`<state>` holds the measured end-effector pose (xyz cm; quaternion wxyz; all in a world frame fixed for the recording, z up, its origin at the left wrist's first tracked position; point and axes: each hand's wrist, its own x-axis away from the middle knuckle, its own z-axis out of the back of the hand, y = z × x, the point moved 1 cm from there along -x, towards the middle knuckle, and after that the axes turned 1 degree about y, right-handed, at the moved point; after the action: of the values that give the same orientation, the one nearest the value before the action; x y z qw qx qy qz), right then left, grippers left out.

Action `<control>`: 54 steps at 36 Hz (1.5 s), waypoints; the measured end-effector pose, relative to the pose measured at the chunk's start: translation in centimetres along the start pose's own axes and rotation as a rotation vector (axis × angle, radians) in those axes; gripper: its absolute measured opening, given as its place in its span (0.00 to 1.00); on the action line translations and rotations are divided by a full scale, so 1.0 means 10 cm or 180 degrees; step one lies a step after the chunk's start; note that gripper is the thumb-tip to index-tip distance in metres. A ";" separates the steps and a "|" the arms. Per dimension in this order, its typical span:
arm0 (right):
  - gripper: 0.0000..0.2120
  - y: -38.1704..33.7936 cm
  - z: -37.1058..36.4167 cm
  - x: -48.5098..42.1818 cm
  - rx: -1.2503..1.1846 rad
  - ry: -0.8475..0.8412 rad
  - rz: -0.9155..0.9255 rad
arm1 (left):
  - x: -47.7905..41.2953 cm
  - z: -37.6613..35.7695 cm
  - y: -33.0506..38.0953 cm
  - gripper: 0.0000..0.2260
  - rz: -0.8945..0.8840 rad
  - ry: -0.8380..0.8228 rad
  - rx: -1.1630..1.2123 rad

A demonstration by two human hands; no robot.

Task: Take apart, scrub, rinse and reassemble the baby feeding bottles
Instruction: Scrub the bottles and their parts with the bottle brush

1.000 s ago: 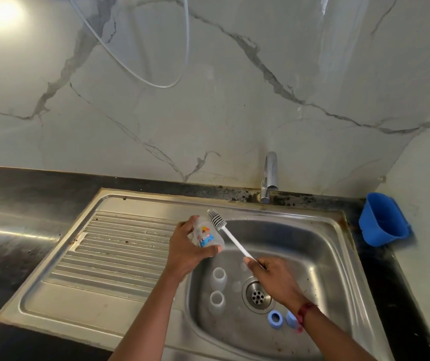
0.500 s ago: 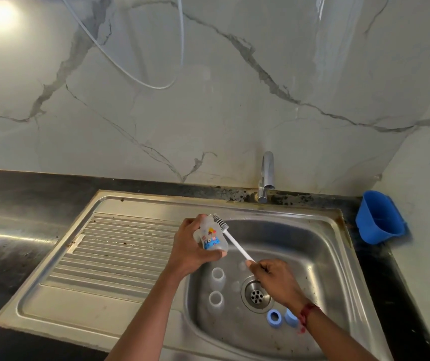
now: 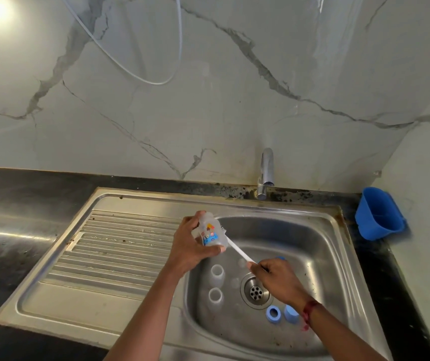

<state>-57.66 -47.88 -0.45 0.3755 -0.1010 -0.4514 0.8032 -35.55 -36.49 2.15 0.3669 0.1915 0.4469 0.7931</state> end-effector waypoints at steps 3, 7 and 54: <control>0.28 -0.01 0.00 -0.01 -0.0011 -0.0001 -0.0015 | -0.02 0.05 0.03 0.45 0.0009 0.0044 0.0087; 0.26 -0.01 0.03 -0.01 0.0190 -0.0026 0.0072 | -0.03 0.17 0.06 0.42 0.0068 0.0307 0.0285; 0.27 0.03 0.10 -0.11 0.0270 -0.0166 0.0312 | 0.04 -0.03 0.25 0.33 0.0287 0.0299 0.1326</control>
<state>-57.54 -49.37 -0.29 0.3276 -0.0860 -0.4212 0.8414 -36.99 -37.16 4.09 0.2623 0.2457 0.6087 0.7073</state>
